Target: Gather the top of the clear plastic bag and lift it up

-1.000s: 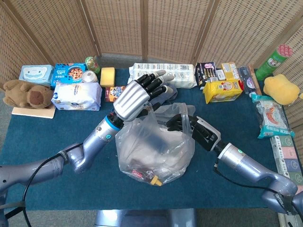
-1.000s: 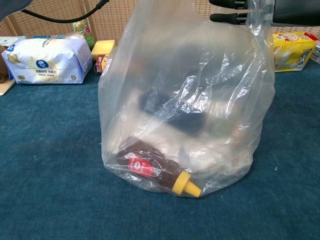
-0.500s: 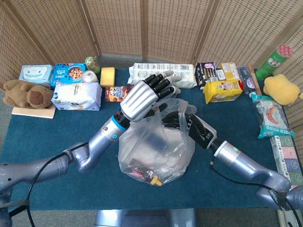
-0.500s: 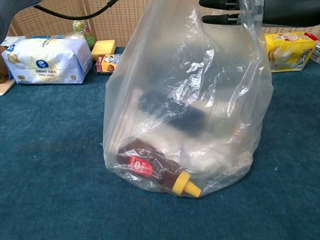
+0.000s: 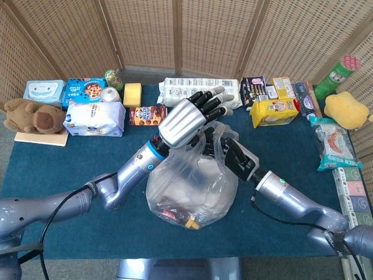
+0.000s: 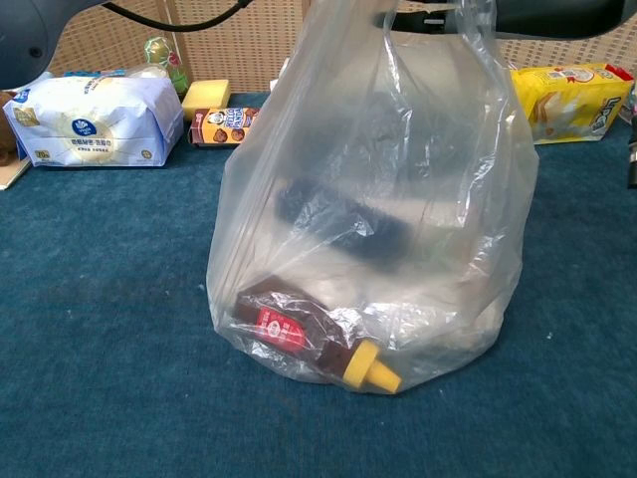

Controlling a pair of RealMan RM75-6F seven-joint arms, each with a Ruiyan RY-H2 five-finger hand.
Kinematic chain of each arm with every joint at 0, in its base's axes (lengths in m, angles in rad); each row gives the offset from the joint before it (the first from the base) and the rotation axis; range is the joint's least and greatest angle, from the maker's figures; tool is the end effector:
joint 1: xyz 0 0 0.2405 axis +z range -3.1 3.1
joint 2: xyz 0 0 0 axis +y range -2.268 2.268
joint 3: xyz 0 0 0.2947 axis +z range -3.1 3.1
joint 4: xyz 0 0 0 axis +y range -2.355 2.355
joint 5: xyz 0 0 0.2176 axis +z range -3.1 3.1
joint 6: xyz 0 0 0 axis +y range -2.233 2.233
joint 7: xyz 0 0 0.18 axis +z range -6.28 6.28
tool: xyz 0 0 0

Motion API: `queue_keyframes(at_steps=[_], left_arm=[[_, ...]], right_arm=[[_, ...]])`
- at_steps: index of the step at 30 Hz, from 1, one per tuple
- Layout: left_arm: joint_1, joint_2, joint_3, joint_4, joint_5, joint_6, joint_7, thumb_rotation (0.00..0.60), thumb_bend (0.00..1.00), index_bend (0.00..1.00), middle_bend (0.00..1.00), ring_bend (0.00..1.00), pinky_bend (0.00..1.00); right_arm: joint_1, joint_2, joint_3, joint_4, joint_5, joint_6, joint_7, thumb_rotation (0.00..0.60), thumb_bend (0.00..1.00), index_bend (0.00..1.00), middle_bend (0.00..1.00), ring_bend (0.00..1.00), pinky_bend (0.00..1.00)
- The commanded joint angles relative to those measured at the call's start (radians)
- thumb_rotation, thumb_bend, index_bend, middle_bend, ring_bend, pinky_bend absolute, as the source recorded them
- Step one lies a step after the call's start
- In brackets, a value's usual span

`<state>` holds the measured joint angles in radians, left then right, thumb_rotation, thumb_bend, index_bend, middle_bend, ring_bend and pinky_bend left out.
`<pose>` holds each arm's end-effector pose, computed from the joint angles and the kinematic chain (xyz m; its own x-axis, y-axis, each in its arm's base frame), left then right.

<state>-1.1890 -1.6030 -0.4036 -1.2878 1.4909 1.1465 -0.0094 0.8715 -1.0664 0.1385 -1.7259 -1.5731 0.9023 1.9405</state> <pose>0.0978 0.4514 0.0381 0.0943 -0.1587 0.9828 0.5296 -0.8279 -0.1845 -0.0899 -0.3940 0.0933 -0.7583 -0.6513 0.0296 -0.3345 0.3497 -0.8751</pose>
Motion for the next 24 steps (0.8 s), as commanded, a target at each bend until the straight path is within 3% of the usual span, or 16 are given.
queue_keyframes(at_steps=[1, 16, 17, 19, 24], left_arm=[[-0.011, -0.005, -0.002, 0.008, -0.005, -0.008, 0.004, 0.600, 0.30, 0.29, 0.20, 0.12, 0.27], [-0.058, -0.038, 0.001, 0.060, -0.026, -0.032, 0.004, 0.600, 0.29, 0.28, 0.20, 0.12, 0.27], [-0.060, -0.040, 0.000, 0.062, -0.027, -0.032, 0.004, 0.600, 0.29, 0.28, 0.20, 0.12, 0.27], [-0.067, -0.045, -0.002, 0.068, -0.030, -0.032, 0.003, 0.600, 0.29, 0.28, 0.20, 0.12, 0.27], [-0.080, -0.051, -0.005, 0.078, -0.038, -0.038, 0.008, 0.600, 0.29, 0.28, 0.20, 0.12, 0.27]], right_arm=[[0.004, -0.007, 0.006, -0.006, 0.014, -0.009, -0.016, 0.187, 0.13, 0.28, 0.27, 0.20, 0.14], [0.021, -0.030, 0.037, -0.024, 0.047, -0.039, -0.046, 0.187, 0.13, 0.27, 0.27, 0.20, 0.15], [0.041, -0.051, 0.051, 0.037, 0.069, -0.065, -0.042, 0.187, 0.14, 0.27, 0.27, 0.20, 0.15], [0.020, -0.042, 0.039, -0.032, 0.049, -0.038, -0.076, 0.186, 0.13, 0.28, 0.27, 0.20, 0.15], [0.023, -0.045, 0.051, -0.047, 0.068, -0.054, -0.081, 0.188, 0.14, 0.27, 0.27, 0.20, 0.15]])
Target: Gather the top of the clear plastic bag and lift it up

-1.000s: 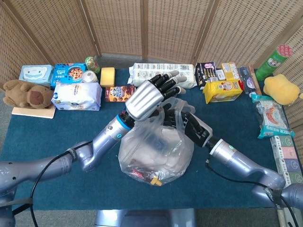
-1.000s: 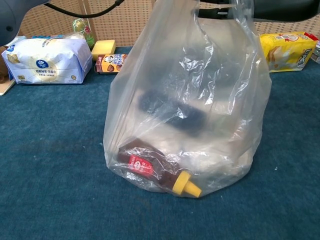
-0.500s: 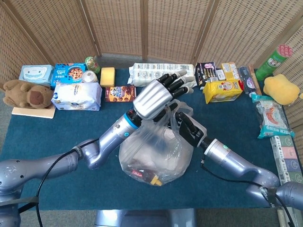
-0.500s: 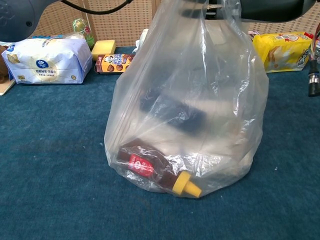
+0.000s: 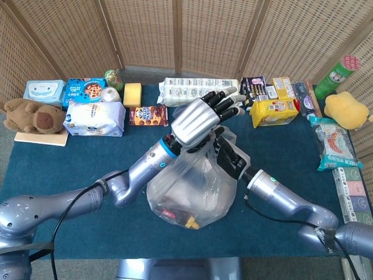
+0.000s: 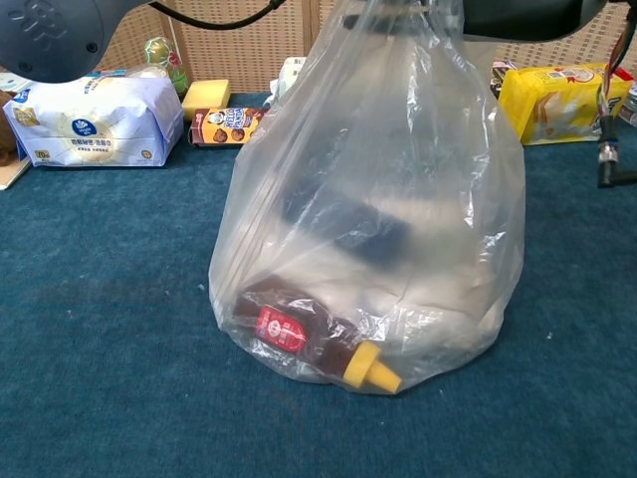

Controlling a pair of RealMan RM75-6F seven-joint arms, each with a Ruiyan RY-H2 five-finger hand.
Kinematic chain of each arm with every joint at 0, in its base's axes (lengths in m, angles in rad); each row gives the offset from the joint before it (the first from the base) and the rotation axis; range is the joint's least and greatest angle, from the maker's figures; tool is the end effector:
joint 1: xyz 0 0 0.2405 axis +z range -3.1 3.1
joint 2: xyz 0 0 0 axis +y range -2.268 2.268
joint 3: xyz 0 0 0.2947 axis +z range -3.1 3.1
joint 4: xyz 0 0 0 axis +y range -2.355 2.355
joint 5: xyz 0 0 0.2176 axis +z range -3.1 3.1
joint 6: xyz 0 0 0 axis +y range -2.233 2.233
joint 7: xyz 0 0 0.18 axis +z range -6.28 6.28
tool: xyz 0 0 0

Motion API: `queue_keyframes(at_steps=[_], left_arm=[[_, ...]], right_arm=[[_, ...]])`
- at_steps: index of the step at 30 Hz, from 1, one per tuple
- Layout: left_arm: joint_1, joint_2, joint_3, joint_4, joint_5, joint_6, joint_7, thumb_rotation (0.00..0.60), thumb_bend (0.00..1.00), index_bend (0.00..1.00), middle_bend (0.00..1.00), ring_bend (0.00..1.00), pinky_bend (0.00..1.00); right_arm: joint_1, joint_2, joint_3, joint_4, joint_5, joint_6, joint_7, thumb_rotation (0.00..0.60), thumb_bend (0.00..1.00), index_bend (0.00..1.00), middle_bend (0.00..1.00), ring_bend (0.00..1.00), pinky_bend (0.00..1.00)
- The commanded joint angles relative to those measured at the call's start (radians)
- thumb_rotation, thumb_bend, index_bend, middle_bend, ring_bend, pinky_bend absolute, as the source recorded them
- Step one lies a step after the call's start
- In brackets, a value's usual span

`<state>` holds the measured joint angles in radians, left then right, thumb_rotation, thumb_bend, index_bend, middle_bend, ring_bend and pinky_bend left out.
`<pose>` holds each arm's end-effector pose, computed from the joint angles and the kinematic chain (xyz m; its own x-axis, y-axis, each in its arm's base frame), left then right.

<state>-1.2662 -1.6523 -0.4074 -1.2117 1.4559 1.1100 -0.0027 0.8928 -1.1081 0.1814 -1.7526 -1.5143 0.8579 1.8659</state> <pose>0.1232 0.4581 0.0208 0.1181 -0.1571 0.9805 0.5174 -0.8330 -0.1958 -0.0693 -0.3945 0.0788 -0.7505 -0.6607 0.0167 -0.3316 0.3545 -0.8743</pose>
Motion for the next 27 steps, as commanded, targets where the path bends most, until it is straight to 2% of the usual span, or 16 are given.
queue_keyframes(at_steps=[1, 18, 27], left_arm=[[-0.005, -0.003, -0.002, 0.003, -0.005, -0.003, 0.002, 0.600, 0.29, 0.28, 0.20, 0.12, 0.27], [-0.015, 0.000, 0.005, 0.005, -0.031, -0.014, 0.016, 0.600, 0.28, 0.26, 0.20, 0.11, 0.27], [-0.010, 0.010, 0.012, -0.002, -0.038, -0.016, 0.022, 0.600, 0.26, 0.24, 0.19, 0.10, 0.27]], right_arm=[[0.002, -0.004, 0.007, -0.020, 0.006, -0.012, -0.004, 0.188, 0.14, 0.28, 0.27, 0.20, 0.15], [-0.001, 0.006, -0.002, -0.016, -0.025, -0.023, 0.015, 0.186, 0.14, 0.28, 0.35, 0.31, 0.21], [-0.007, 0.018, -0.007, -0.010, -0.022, -0.027, 0.033, 0.187, 0.15, 0.33, 0.43, 0.40, 0.28]])
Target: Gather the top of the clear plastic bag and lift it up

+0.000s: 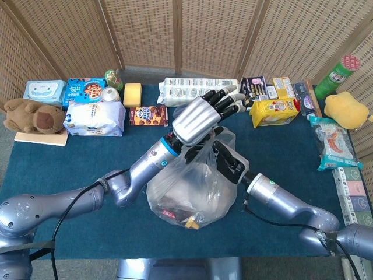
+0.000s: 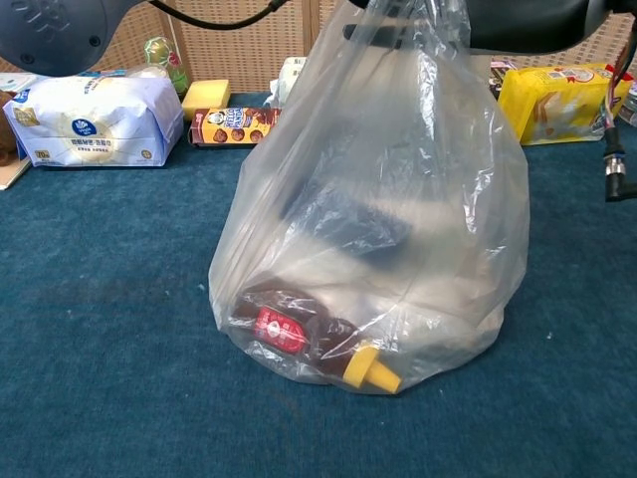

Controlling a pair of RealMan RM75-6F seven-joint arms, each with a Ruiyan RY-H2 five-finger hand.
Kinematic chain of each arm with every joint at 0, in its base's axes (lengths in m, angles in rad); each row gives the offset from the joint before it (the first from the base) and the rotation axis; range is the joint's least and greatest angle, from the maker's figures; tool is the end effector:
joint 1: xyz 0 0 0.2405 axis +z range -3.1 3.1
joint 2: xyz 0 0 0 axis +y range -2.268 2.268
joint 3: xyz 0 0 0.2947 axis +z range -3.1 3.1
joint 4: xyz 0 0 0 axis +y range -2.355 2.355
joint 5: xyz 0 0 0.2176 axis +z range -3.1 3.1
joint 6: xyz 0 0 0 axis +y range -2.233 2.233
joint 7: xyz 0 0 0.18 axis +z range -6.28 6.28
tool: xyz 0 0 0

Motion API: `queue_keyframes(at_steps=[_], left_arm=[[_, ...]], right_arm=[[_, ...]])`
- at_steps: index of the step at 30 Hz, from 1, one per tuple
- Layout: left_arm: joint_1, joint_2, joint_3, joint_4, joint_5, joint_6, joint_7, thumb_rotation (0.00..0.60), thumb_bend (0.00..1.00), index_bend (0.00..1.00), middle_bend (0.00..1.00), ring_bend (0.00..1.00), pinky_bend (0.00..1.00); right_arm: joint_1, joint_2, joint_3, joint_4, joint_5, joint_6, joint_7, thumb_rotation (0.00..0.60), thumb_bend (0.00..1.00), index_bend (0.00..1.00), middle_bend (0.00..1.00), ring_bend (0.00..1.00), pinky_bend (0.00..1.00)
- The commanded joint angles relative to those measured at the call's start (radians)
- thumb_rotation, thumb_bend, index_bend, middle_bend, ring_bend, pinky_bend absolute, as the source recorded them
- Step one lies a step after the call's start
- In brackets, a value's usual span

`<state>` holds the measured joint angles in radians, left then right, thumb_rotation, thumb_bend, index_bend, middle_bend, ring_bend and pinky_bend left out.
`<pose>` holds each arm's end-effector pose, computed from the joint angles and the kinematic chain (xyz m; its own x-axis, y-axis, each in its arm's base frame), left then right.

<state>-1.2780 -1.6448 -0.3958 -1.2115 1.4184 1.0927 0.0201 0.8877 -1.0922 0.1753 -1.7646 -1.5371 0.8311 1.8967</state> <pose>0.1225 0.4628 0.0190 0.1470 -0.1580 0.9764 0.5315 -0.8199 -0.2127 -0.0731 -0.3893 0.0773 -0.7550 -0.6557 0.0043 -0.3415 0.3876 -0.8562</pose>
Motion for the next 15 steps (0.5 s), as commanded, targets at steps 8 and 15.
queue_keyframes(at_steps=[8, 15], left_arm=[[0.020, 0.028, 0.006, -0.021, -0.013, -0.001, 0.002, 0.600, 0.22, 0.23, 0.18, 0.09, 0.26], [0.039, 0.054, 0.022, -0.041, -0.024, -0.013, 0.013, 0.600, 0.21, 0.22, 0.18, 0.09, 0.26]], right_arm=[[-0.007, 0.014, -0.003, 0.011, 0.004, -0.005, 0.025, 0.186, 0.15, 0.38, 0.48, 0.49, 0.34], [-0.006, 0.027, -0.008, 0.013, 0.002, -0.022, 0.053, 0.187, 0.15, 0.42, 0.54, 0.60, 0.42]])
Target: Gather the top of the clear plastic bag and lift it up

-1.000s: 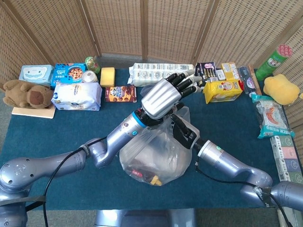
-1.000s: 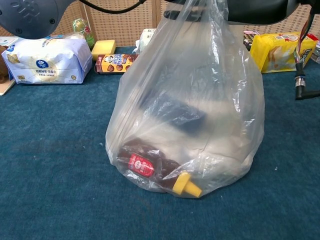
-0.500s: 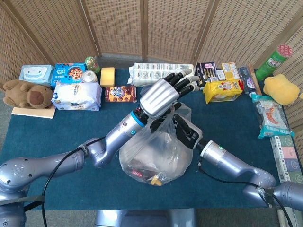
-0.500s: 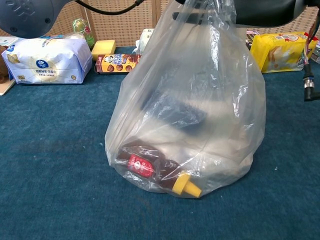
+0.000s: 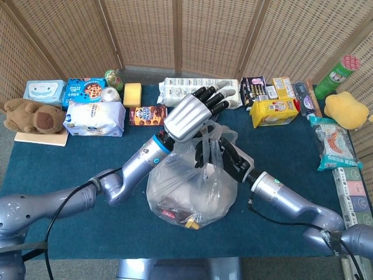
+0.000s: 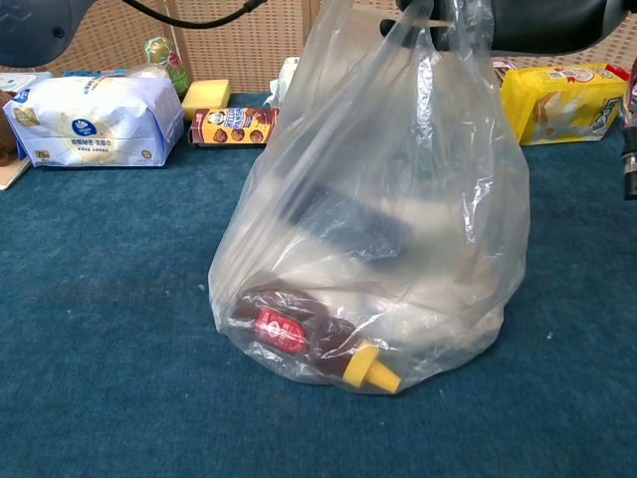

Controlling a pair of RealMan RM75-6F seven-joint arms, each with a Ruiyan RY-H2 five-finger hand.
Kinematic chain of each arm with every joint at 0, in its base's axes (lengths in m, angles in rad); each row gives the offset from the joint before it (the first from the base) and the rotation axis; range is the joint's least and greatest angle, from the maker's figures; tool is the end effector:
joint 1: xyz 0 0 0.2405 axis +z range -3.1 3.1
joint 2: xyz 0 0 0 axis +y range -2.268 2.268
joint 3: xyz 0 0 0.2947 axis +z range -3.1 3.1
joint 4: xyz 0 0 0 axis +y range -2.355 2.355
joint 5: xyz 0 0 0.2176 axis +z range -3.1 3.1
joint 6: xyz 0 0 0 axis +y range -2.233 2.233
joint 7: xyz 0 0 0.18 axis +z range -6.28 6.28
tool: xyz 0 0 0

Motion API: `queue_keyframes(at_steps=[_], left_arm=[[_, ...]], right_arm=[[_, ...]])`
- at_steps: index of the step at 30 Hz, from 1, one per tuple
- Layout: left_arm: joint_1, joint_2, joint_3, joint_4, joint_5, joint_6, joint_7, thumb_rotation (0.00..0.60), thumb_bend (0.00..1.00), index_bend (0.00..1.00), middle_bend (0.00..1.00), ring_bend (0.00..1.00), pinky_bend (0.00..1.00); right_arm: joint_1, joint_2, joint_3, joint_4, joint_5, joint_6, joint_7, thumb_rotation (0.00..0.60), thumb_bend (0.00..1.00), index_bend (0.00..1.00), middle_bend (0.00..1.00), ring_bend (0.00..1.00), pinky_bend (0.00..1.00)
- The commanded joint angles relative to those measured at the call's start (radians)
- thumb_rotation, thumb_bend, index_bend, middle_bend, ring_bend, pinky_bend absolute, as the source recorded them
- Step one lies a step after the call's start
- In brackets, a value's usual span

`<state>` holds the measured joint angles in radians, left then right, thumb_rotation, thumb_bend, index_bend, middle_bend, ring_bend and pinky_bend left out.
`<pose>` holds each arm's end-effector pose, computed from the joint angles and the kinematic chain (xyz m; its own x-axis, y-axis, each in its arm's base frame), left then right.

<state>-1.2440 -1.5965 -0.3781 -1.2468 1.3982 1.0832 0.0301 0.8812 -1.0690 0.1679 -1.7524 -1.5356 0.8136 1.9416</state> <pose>0.1028 0.4693 0.0298 0.1791 -0.1590 0.9709 0.5572 -0.7969 -0.2333 -0.0845 -0.3935 0.0831 -0.7818 -0.6235 0.0044 -0.3329 0.4113 -0.8485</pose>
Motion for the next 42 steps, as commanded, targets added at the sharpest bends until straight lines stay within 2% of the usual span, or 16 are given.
queue_keyframes(at_steps=[1, 10, 17, 26, 36, 42], left_arm=[[0.007, 0.008, 0.005, -0.008, -0.005, -0.005, 0.003, 0.600, 0.21, 0.21, 0.18, 0.09, 0.26], [0.030, 0.050, 0.029, -0.036, -0.010, -0.029, 0.020, 0.600, 0.21, 0.17, 0.16, 0.07, 0.24], [0.058, 0.110, 0.056, -0.100, -0.003, -0.051, 0.028, 0.600, 0.15, 0.11, 0.13, 0.03, 0.21], [0.125, 0.196, 0.086, -0.236, 0.003, -0.048, -0.052, 0.600, 0.09, 0.10, 0.13, 0.03, 0.20], [0.237, 0.285, 0.117, -0.355, 0.043, 0.054, -0.077, 0.600, 0.09, 0.10, 0.13, 0.03, 0.20], [0.312, 0.337, 0.139, -0.418, 0.080, 0.137, -0.051, 0.600, 0.09, 0.10, 0.13, 0.03, 0.20]], right_arm=[[0.001, 0.005, 0.000, 0.000, 0.001, -0.005, 0.015, 0.185, 0.15, 0.42, 0.55, 0.62, 0.42], [0.007, 0.023, 0.002, 0.009, -0.004, -0.021, 0.067, 0.187, 0.15, 0.44, 0.62, 0.72, 0.46], [0.006, 0.037, 0.000, 0.024, -0.009, -0.024, 0.117, 0.187, 0.15, 0.45, 0.62, 0.73, 0.47], [0.004, 0.043, -0.002, 0.041, -0.005, -0.027, 0.144, 0.184, 0.15, 0.45, 0.62, 0.73, 0.47], [0.004, 0.073, -0.007, 0.029, -0.017, -0.038, 0.228, 0.185, 0.15, 0.45, 0.62, 0.72, 0.48], [0.011, 0.102, -0.008, 0.014, -0.031, -0.044, 0.280, 0.187, 0.15, 0.45, 0.61, 0.70, 0.56]])
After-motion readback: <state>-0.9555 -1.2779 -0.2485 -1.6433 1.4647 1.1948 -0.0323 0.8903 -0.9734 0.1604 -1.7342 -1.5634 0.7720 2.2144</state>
